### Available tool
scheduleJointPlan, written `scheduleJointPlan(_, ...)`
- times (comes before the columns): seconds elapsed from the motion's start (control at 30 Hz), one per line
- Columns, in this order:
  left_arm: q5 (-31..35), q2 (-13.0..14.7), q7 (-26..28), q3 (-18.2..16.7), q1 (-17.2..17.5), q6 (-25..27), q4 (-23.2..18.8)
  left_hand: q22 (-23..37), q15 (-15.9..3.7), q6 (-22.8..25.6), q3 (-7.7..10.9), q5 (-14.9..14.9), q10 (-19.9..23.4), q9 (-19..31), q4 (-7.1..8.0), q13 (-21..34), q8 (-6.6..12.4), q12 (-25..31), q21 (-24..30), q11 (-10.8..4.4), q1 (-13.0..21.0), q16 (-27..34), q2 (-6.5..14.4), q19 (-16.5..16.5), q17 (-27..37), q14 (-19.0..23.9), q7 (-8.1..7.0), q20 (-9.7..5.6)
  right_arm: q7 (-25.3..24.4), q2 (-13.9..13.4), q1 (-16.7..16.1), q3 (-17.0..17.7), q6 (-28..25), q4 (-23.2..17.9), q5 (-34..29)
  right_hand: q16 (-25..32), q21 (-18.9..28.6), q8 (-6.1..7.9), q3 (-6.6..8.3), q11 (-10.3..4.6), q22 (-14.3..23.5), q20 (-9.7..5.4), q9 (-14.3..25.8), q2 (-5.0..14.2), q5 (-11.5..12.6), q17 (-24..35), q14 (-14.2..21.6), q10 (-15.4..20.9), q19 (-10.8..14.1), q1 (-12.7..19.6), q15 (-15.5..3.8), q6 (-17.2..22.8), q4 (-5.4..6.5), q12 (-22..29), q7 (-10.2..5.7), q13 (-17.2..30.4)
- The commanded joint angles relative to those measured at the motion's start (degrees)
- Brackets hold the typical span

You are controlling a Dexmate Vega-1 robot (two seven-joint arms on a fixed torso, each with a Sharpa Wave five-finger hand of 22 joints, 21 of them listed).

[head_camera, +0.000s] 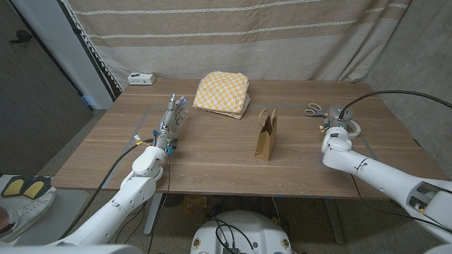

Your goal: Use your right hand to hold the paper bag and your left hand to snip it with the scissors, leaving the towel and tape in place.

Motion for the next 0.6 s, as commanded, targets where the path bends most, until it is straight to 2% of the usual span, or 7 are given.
scheduleJointPlan(0.03, -0.31, -0.13, -0.30, -0.04, 0.28, -0.38, -0.60, 0.18, -7.62, 0.67, -0.06, -0.03, 0.67, 0.24, 0.22, 0.05, 0.14, 0.37, 0.22, -0.04, -0.22, 0.32, 0.48, 0.01, 0.07, 0.35, 0.06, -6.92, -5.94, 0.37, -2.54, 4.83, 1.48, -2.89, 2.19, 0.79, 0.99, 0.48, 0.77, -1.62, 0.47, -8.15, 0.33, 0.76, -0.48, 0.45, 1.36, 3.02, 0.79, 1.24, -8.58, 1.78, 0.04, 0.65, -0.06, 0.32)
scheduleJointPlan(0.13, -0.26, 0.01, -0.13, -0.08, 0.41, -0.22, -0.81, 0.18, -7.60, 0.65, -0.07, -0.04, 0.64, 0.24, 0.23, 0.05, 0.12, 0.35, 0.22, -0.03, -0.24, 0.32, 0.49, 0.01, 0.07, 0.36, 0.10, -6.95, -6.86, 0.63, -3.03, 6.21, 1.97, -3.45, 3.32, 1.47, 1.85, 0.35, 1.09, -1.19, 0.81, -7.43, 0.36, 0.80, -0.79, 0.72, 2.49, 3.24, 1.42, 1.54, -8.56, 2.31, 0.13, 1.11, 0.22, 1.01)
scheduleJointPlan(0.2, -0.38, 0.03, -0.21, -0.13, 0.50, -0.21, -0.75, 0.18, -7.58, 0.65, -0.07, -0.05, 0.62, 0.24, 0.24, 0.05, 0.11, 0.34, 0.22, -0.07, -0.25, 0.31, 0.50, 0.01, 0.07, 0.35, 0.09, -6.95, -7.71, 0.91, -3.44, 7.20, 2.17, -3.91, 4.07, 2.33, 3.24, 0.08, 1.55, 0.56, 1.44, -6.03, 0.42, 0.76, -1.14, 1.12, 3.77, 3.61, 2.35, 2.03, -8.58, 2.82, 0.16, 1.91, 0.37, 2.14)
scheduleJointPlan(0.27, -0.40, 0.07, -0.10, -0.20, 0.67, -0.23, -0.77, 0.18, -7.56, 0.63, -0.07, -0.06, 0.64, 0.24, 0.25, 0.05, 0.10, 0.35, 0.22, -0.03, -0.26, 0.31, 0.50, 0.01, 0.07, 0.36, 0.08, -6.95, -8.62, 0.89, -4.13, 8.24, 2.58, -4.91, 4.79, 3.49, 4.74, -0.31, 1.88, 0.40, 2.06, -4.78, 0.49, 0.81, -1.42, 1.64, 5.53, 4.18, 3.62, 2.22, -8.51, 2.81, 0.36, 2.67, 0.48, 3.10)
scheduleJointPlan(0.4, -0.69, 0.06, -0.26, -0.34, 0.86, -0.32, -0.58, 0.18, -7.56, 0.65, -0.08, -0.07, 0.61, 0.24, 0.26, 0.05, 0.09, 0.33, 0.21, -0.03, -0.28, 0.29, 0.52, 0.00, 0.07, 0.33, 0.05, -6.95, -8.77, 0.40, -4.47, 8.56, 1.84, -7.02, 4.81, 4.39, 5.43, -0.53, 2.01, 0.24, 2.44, -4.49, 0.55, 0.91, -1.65, 2.13, 6.72, 4.37, 3.80, 2.06, -8.39, 2.86, 0.69, 3.09, 0.41, 3.70)
scheduleJointPlan(0.47, -0.77, 0.06, -0.38, -0.35, 0.86, -0.33, -0.47, 0.18, -7.54, 0.66, -0.08, -0.08, 0.59, 0.24, 0.27, 0.05, 0.09, 0.32, 0.21, 0.01, -0.29, 0.29, 0.52, 0.01, 0.07, 0.33, 0.12, -6.94, -8.47, 0.15, -4.42, 8.48, 1.20, -7.97, 4.66, 7.04, 6.53, -0.88, 2.39, 0.63, 3.18, -4.55, 0.69, 0.85, -1.98, 3.77, 10.15, 4.27, 3.47, 1.80, -8.41, 3.03, 1.30, 3.65, 0.36, 4.83)
scheduleJointPlan(0.6, -0.98, -0.14, -0.67, -0.38, 0.79, -0.59, -0.08, 0.18, -7.49, 0.69, -0.09, -0.09, 0.58, 0.24, 0.28, 0.05, 0.08, 0.30, 0.20, -0.01, -0.30, 0.27, 0.53, -0.02, 0.07, 0.30, 0.14, -6.94, -7.41, -0.44, -4.26, 8.40, 0.90, -9.44, 4.73, 10.66, 8.20, -1.35, 2.96, 0.60, 4.36, -5.17, 0.95, 0.84, -2.34, 6.91, 13.03, 4.31, 3.14, 1.93, -8.31, 3.13, 1.60, 4.25, 0.46, 6.30)
